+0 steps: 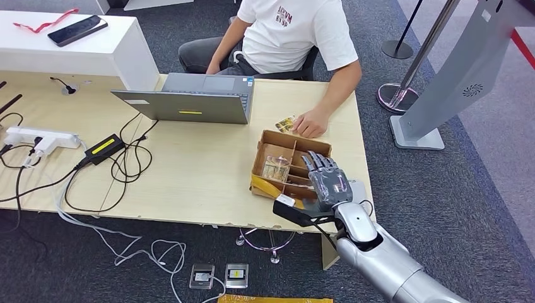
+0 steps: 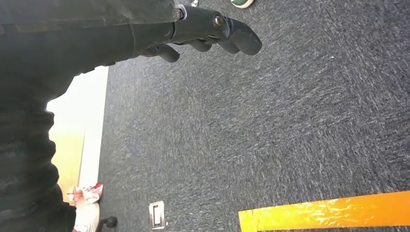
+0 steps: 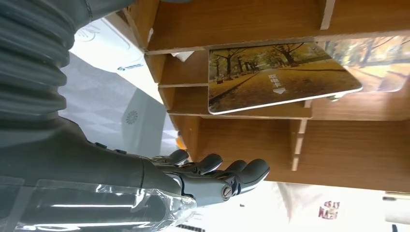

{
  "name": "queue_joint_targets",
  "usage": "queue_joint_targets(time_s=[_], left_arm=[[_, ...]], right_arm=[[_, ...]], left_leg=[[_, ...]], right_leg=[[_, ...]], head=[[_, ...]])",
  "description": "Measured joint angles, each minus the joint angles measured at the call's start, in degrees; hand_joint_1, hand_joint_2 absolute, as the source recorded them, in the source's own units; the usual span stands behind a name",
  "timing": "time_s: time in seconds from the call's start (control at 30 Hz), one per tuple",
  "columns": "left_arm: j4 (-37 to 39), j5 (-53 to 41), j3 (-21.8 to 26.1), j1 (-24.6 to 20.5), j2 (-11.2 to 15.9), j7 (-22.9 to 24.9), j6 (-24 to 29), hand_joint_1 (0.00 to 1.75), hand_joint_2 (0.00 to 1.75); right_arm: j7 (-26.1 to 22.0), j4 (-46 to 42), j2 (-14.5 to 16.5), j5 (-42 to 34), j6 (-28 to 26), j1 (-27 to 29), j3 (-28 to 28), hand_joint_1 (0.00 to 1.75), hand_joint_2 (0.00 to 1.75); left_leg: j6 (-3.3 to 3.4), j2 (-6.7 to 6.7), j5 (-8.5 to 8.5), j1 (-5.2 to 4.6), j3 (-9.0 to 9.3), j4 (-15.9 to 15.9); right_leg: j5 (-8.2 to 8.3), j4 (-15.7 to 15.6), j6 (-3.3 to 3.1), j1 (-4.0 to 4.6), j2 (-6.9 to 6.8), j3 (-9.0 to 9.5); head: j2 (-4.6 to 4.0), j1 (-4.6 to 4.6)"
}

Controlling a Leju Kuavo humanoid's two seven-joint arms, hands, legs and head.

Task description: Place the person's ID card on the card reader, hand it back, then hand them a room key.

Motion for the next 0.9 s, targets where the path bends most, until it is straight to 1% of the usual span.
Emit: queue_joint_targets(time_s=[0.43, 0.73, 0.77, 0.83, 0.87, 0.9], left_arm=[[-0.01, 0.9, -0.19, -0.11, 0.14, -0.26, 0.09, 0.0, 1.75], [-0.01, 1.53, -0.21, -0.13, 0.14, -0.39, 0.32, 0.0, 1.75], [-0.01, 1.56, -0.21, -0.13, 0.14, -0.39, 0.34, 0.0, 1.75], [-0.01, 1.57, -0.21, -0.13, 0.14, -0.39, 0.34, 0.0, 1.75], [-0.01, 1.57, -0.22, -0.13, 0.14, -0.39, 0.34, 0.0, 1.75], [-0.01, 1.57, -0.22, -0.13, 0.14, -0.39, 0.34, 0.0, 1.75]], right_arm=[[-2.47, -0.25, 1.42, -1.08, 0.05, 0.01, 0.86, 0.0, 1.75], [-2.68, -0.17, 2.03, -1.45, -0.26, 0.0, 0.96, 0.0, 1.75], [-2.65, -0.14, 2.07, -1.52, -0.26, 0.0, 0.97, 0.23, 1.75], [-2.52, -0.04, 2.11, -1.67, -0.29, 0.0, 0.98, 1.02, 1.75], [-2.42, 0.02, 2.12, -1.71, -0.3, 0.0, 0.98, 1.45, 1.75], [-2.33, 0.08, 2.13, -1.74, -0.31, 0.0, 0.98, 1.66, 1.75]], left_leg=[[0.0, -0.01, 0.0, 0.0, 0.0, 0.0], [0.0, -0.01, 0.0, 0.0, -0.01, 0.0], [0.0, -0.01, 0.0, 0.0, -0.01, 0.0], [0.0, -0.01, 0.0, 0.0, -0.01, 0.0], [0.0, -0.01, 0.0, 0.0, -0.01, 0.0], [0.0, -0.01, 0.0, 0.0, -0.01, 0.0]], right_leg=[[0.0, 0.0, 0.0, 0.0, -0.01, 0.0], [0.0, 0.0, 0.0, 0.0, -0.01, 0.0], [0.0, 0.0, 0.0, 0.0, -0.01, 0.0], [0.0, 0.0, 0.0, 0.0, -0.01, 0.0], [0.0, 0.0, 0.0, 0.0, -0.01, 0.0], [0.0, 0.0, 0.0, 0.0, -0.01, 0.0]], head=[[-0.01, 0.0], [0.0, 0.0], [0.0, 0.0], [0.0, 0.0], [-0.01, 0.0], [-0.01, 0.0]])
